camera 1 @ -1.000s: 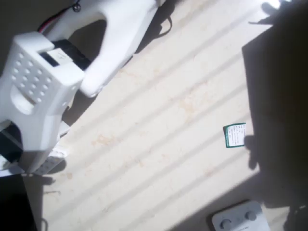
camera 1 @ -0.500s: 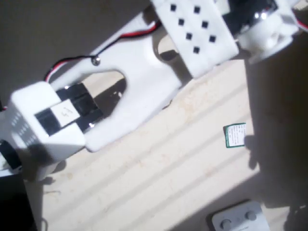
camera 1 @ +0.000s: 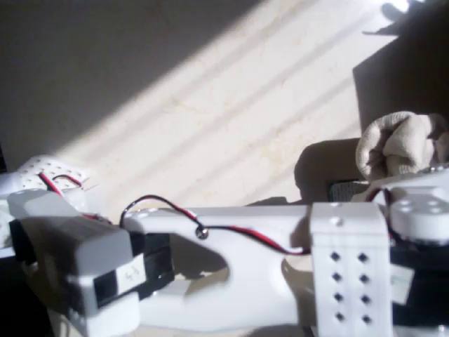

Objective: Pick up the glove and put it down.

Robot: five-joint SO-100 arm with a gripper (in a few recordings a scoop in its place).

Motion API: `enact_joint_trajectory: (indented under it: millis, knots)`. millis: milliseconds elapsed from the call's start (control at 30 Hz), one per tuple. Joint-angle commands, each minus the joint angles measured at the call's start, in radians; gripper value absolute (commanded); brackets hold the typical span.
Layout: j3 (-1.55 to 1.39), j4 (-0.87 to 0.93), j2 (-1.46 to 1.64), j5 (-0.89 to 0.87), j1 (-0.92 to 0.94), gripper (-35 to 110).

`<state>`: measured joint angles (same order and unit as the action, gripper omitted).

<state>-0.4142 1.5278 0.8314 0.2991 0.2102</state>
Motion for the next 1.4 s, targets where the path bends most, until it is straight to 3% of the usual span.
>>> enact_joint_trajectory:
  millis: [0, 933, 1367]
  knots:
    - [0.023, 0.008, 0.058, 0.015, 0.084, -1]
    - [0.035, 0.006, -0.199, 0.017, 0.141, 0]
    - [0.037, 0.072, -0.133, 0.017, 0.137, 27]
